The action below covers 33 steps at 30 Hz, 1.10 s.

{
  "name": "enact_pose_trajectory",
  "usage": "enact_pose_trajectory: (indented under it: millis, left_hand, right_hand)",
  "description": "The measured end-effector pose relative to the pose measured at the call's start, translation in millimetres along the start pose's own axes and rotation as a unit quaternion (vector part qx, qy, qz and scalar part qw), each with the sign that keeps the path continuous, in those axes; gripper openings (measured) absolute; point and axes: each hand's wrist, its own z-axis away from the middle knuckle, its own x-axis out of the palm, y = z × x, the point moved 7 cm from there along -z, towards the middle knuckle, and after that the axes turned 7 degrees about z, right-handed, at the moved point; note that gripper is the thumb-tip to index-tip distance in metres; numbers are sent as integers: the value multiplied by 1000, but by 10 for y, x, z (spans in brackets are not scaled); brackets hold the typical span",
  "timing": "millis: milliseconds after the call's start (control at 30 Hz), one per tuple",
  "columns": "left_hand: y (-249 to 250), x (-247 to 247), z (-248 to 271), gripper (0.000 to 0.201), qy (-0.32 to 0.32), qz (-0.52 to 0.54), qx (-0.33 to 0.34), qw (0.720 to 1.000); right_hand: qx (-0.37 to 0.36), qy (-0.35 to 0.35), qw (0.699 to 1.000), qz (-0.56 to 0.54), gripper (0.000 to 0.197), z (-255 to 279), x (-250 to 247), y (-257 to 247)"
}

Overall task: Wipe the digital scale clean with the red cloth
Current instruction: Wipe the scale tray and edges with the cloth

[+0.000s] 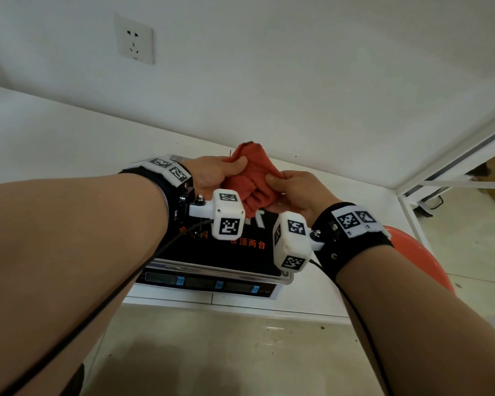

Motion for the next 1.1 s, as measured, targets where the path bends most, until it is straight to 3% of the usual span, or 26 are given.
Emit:
enact_pose_trajectory:
  millis: [67, 167, 300, 400, 500, 567, 667, 800, 867, 933, 1000, 1100]
  left_hand:
    - [0, -23, 4, 41, 14, -6, -1, 1000]
    - [19, -79, -6, 46, 38, -4, 6, 999]
    - [-1, -99, 12, 37, 23, 9, -19, 1000]
    - [-30, -74, 55, 28, 3, 13, -37, 999]
    - [4, -60, 61, 34, -3, -31, -25, 999]
    - [12, -42, 81, 37, -17, -48, -28, 998]
    - [8, 12, 183, 25, -28, -86, -53, 994]
    - [108, -127, 256, 30, 26, -185, -50, 981]
    - [134, -284, 248, 39, 54, -204, -56, 976]
    - [130, -409, 268, 32, 77, -200, -62, 975]
    - [105, -488, 268, 25, 91, -190, -72, 975]
    - [105, -556, 248, 34, 107, -198, -70, 972]
  right_hand:
    - [-5, 16, 1000, 10, 8, 9, -17, -39]
    - [-20, 35, 999, 18, 29, 25, -82, -121]
    - [4, -43, 999, -29, 47, 82, 109, -57]
    - [11, -135, 984, -116, 45, 137, 342, -4]
    - [6, -181, 977, -115, 44, 136, 415, 5]
    - [5, -169, 981, -94, 35, 112, 376, 2]
    - [3, -129, 990, -52, 28, 83, 266, -47]
    - [-27, 30, 997, 59, 32, -50, -103, -113]
    - [-60, 127, 972, 187, 24, -127, -295, -118]
    - [-84, 190, 902, 379, 18, -142, -350, -125]
    - [-75, 210, 839, 497, 16, -136, -307, -41]
    - [-42, 190, 800, 568, 19, -157, -161, 190]
